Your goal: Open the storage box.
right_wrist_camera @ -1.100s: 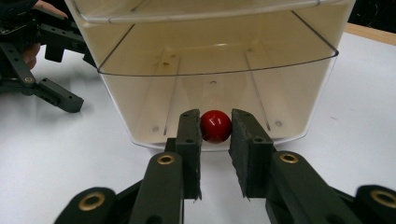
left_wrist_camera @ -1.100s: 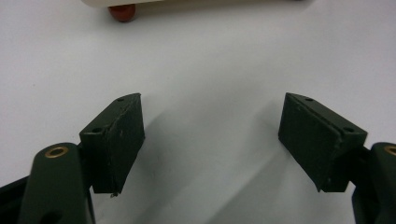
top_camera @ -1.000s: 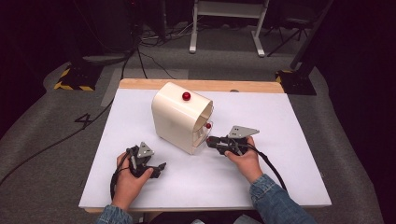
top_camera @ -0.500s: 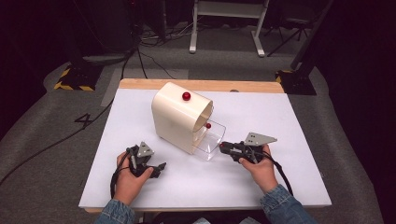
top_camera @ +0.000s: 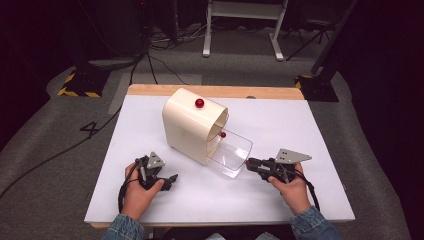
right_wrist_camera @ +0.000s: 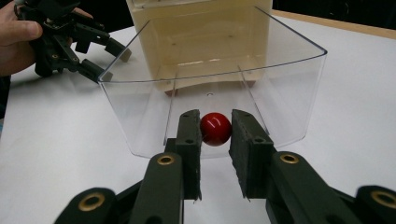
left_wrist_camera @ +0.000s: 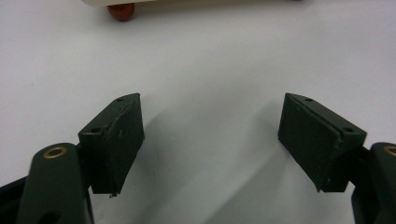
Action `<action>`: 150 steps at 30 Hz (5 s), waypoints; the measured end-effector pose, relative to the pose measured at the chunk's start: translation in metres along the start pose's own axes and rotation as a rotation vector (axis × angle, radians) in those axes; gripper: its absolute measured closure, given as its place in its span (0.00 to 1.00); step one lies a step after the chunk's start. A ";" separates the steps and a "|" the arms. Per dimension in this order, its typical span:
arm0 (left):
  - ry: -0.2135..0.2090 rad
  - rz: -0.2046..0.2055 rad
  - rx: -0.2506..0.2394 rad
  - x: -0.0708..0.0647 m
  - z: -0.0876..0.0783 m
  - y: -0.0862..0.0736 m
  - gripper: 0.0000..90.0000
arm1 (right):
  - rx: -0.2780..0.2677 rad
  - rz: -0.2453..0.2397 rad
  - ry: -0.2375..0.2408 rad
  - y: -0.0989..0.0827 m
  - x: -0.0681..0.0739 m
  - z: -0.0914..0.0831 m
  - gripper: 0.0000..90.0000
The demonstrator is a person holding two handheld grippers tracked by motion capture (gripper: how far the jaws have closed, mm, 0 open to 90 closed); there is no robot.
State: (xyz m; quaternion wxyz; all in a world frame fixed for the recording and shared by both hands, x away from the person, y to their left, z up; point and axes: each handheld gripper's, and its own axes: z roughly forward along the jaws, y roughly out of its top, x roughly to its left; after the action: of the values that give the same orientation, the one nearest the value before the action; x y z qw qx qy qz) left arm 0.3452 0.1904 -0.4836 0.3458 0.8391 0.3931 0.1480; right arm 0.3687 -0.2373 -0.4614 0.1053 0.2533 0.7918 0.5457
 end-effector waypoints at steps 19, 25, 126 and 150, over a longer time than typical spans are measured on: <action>0.000 0.000 0.000 0.000 0.000 0.000 0.25 | 0.041 0.007 -0.027 -0.012 -0.005 -0.008 0.77; 0.000 0.000 -0.001 0.000 0.000 0.000 0.25 | 0.032 0.000 -0.053 0.000 -0.005 -0.015 0.70; 0.016 0.012 -0.007 -0.001 0.000 -0.001 0.25 | -0.002 -0.099 -0.013 0.063 0.009 -0.003 0.81; 0.017 0.012 -0.007 -0.001 0.000 -0.001 0.25 | 0.045 -0.113 -0.065 0.055 0.006 -0.012 0.49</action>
State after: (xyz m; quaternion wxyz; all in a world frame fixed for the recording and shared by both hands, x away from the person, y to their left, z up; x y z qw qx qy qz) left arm 0.3439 0.1900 -0.4840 0.3444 0.8390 0.3903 0.1583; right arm 0.3739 -0.2287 -0.4054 0.1558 0.2282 0.8130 0.5126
